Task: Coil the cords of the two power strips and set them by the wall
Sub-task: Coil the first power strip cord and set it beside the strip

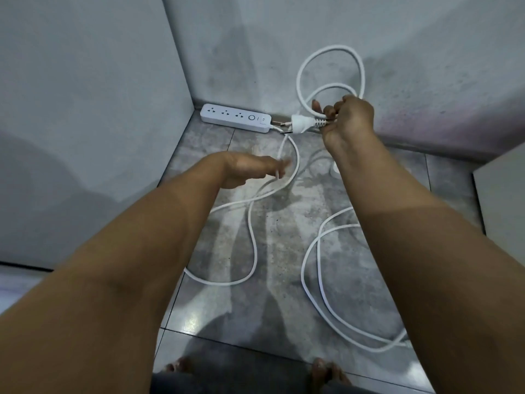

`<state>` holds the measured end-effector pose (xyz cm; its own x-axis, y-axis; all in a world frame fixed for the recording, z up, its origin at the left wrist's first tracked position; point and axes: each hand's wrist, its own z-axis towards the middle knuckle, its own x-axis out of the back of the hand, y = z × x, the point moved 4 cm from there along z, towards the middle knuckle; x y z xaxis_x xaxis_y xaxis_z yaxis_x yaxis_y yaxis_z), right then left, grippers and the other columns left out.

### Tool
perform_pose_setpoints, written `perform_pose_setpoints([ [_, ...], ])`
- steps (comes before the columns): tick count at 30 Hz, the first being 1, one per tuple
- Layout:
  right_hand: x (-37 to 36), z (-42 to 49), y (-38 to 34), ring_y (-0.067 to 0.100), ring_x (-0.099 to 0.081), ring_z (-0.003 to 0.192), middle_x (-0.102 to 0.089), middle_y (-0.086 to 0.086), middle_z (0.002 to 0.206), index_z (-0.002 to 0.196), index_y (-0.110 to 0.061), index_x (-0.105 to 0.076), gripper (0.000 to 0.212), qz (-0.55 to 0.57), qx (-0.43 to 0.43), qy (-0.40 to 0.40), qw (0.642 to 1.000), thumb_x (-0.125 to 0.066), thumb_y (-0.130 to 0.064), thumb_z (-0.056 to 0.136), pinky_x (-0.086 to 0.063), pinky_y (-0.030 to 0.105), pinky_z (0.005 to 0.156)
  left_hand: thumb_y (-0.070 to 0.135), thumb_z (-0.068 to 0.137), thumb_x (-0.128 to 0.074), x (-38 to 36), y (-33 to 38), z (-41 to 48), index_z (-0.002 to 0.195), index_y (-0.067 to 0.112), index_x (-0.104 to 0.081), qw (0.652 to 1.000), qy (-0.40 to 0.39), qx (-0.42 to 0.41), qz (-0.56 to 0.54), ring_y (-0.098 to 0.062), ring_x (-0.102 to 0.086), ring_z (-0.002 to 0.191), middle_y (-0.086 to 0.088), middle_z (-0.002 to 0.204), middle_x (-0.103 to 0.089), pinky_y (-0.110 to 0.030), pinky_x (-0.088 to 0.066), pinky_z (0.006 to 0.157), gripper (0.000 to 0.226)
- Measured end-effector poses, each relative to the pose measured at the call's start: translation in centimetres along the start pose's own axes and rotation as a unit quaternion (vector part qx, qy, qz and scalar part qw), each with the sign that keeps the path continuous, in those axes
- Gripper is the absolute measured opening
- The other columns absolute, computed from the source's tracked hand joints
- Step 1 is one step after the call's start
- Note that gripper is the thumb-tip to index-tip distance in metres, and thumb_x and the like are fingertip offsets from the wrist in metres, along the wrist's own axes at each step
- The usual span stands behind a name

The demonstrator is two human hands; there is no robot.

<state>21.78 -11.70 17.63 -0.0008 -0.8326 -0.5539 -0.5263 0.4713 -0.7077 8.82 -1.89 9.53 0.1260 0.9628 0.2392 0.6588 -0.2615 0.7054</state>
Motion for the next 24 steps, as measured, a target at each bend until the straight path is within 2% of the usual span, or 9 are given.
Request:
perform_pose_setpoints([
  [2,0.3,0.2,0.1,0.016,-0.023,0.049,-0.029,0.008,0.069,0.102,-0.005,-0.04,0.026,0.035,-0.003,0.021,0.999,-0.016,0.004,0.097,-0.053,0.041,0.057,0.026,0.1,-0.05,-0.1,0.5,0.2,0.118,0.01,-0.061,0.997,0.037,-0.056,0.05,-0.016,-0.045,0.13,-0.004,0.131,-0.058,-0.028,-0.03,0.107,0.027],
  [5,0.5,0.0,0.6,0.019,-0.029,0.049,-0.031,0.008,0.067,0.091,-0.005,-0.04,0.027,0.039,-0.017,0.038,0.998,-0.016,0.003,0.098,-0.055,0.049,0.074,0.014,0.104,-0.039,0.3,2.0,-0.2,0.093,0.005,-0.058,0.981,0.114,-0.142,-0.062,-0.024,-0.06,0.105,-0.016,0.103,-0.066,-0.021,-0.046,0.089,0.023],
  [8,0.5,-0.8,0.8,0.026,-0.047,0.055,-0.041,0.011,0.066,0.094,-0.001,-0.04,0.022,0.038,-0.029,0.029,0.998,-0.019,-0.001,0.102,-0.051,0.046,0.076,0.02,0.106,-0.03,0.6,3.1,-0.3,0.09,0.009,-0.051,0.947,0.113,-0.186,-0.236,-0.025,-0.06,0.08,-0.012,0.078,-0.058,-0.034,-0.049,0.091,0.029],
  [11,0.8,-0.7,1.3,0.022,-0.054,0.063,-0.059,0.012,0.073,0.099,-0.005,-0.043,0.019,-0.04,-0.055,0.017,0.998,-0.025,-0.005,0.104,-0.048,0.031,0.066,0.024,0.106,-0.032,1.2,3.8,-0.2,0.098,0.016,-0.053,0.911,0.144,-0.188,-0.337,-0.017,-0.047,0.062,-0.004,0.07,-0.044,-0.033,-0.047,0.077,0.023],
  [15,1.6,-0.6,2.9,0.011,-0.048,0.066,-0.059,0.002,0.091,0.1,-0.018,-0.052,0.019,-0.251,-0.081,-0.006,0.965,-0.034,-0.021,0.104,-0.039,0.024,0.062,0.047,0.102,-0.032,1.4,5.4,-0.3,0.092,0.02,-0.056,0.862,0.16,-0.182,-0.445,-0.013,-0.041,0.054,-0.002,0.071,-0.05,-0.026,-0.036,0.056,0.038],
  [17,1.2,-1.6,3.9,0.007,-0.046,0.068,-0.055,-0.004,0.085,0.104,-0.02,-0.052,0.018,-0.3,-0.083,-0.037,0.95,-0.035,-0.026,0.105,-0.036,0.021,0.056,0.06,0.099,-0.017,1.0,6.4,-0.3,0.097,0.017,-0.057,0.834,0.172,-0.172,-0.495,-0.011,-0.048,0.052,-0.004,0.077,-0.058,-0.026,-0.031,0.052,0.059],
  [20,0.8,-2.3,5.3,0.008,-0.051,0.072,-0.061,-0.004,0.089,0.107,-0.019,-0.056,0.016,-0.338,-0.058,-0.07,0.937,-0.042,-0.022,0.101,-0.038,0.019,0.057,0.065,0.095,-0.009,1.1,7.2,-0.6,0.095,0.009,-0.059,0.795,0.199,-0.153,-0.553,-0.017,-0.063,0.057,-0.009,0.084,-0.069,-0.019,-0.039,0.044,0.075],
  [22,0.8,-2.4,5.6,0.013,-0.058,0.08,-0.068,0.003,0.1,0.105,-0.017,-0.061,0.016,-0.37,-0.058,-0.09,0.923,-0.05,-0.026,0.096,-0.039,0.02,0.058,0.066,0.095,-0.015,1.7,7.1,-0.7,0.087,0.006,-0.058,0.779,0.216,-0.148,-0.57,-0.02,-0.064,0.05,-0.011,0.068,-0.07,-0.016,-0.043,0.04,0.074],
  [24,1.0,-2.5,5.3,0.005,-0.052,0.072,-0.063,-0.006,0.091,0.094,-0.023,-0.06,0.015,-0.435,-0.079,-0.109,0.89,-0.055,-0.037,0.096,-0.033,0.019,0.057,0.067,0.094,-0.024,2.4,6.7,-0.7,0.077,0.007,-0.055,0.771,0.243,-0.137,-0.573,-0.02,-0.056,0.041,-0.007,0.051,-0.058,-0.02,-0.047,0.042,0.069],
])
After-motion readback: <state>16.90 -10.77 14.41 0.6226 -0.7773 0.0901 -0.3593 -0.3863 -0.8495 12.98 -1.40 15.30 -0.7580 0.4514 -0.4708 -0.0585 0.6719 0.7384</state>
